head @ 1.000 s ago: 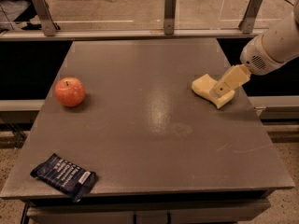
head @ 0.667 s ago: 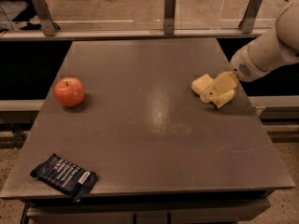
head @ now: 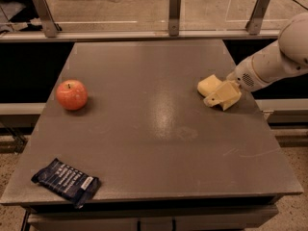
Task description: Move sponge near rxbar blueberry
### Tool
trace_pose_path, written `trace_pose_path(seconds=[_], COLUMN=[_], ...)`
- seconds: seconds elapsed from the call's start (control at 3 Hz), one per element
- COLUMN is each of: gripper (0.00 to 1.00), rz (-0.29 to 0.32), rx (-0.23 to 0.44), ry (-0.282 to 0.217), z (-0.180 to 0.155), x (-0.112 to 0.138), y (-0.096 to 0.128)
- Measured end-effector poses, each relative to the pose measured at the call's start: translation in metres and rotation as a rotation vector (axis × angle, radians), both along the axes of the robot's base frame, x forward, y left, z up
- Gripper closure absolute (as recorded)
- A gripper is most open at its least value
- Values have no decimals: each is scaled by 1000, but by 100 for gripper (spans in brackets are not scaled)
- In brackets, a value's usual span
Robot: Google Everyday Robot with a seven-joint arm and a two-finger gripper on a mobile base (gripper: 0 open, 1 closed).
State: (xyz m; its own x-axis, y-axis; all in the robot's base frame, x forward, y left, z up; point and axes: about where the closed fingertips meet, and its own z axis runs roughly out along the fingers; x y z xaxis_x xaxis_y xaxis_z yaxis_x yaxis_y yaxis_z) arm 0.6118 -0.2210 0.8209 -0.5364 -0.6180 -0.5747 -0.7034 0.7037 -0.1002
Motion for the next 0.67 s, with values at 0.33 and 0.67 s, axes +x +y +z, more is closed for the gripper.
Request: trace_pose_path(seconds=[0.33,0.67], gripper=[64,85], rz=[0,0], rx=[2,2], ry=[0,0], z=[5,12], x=[0,0], y=[0,0])
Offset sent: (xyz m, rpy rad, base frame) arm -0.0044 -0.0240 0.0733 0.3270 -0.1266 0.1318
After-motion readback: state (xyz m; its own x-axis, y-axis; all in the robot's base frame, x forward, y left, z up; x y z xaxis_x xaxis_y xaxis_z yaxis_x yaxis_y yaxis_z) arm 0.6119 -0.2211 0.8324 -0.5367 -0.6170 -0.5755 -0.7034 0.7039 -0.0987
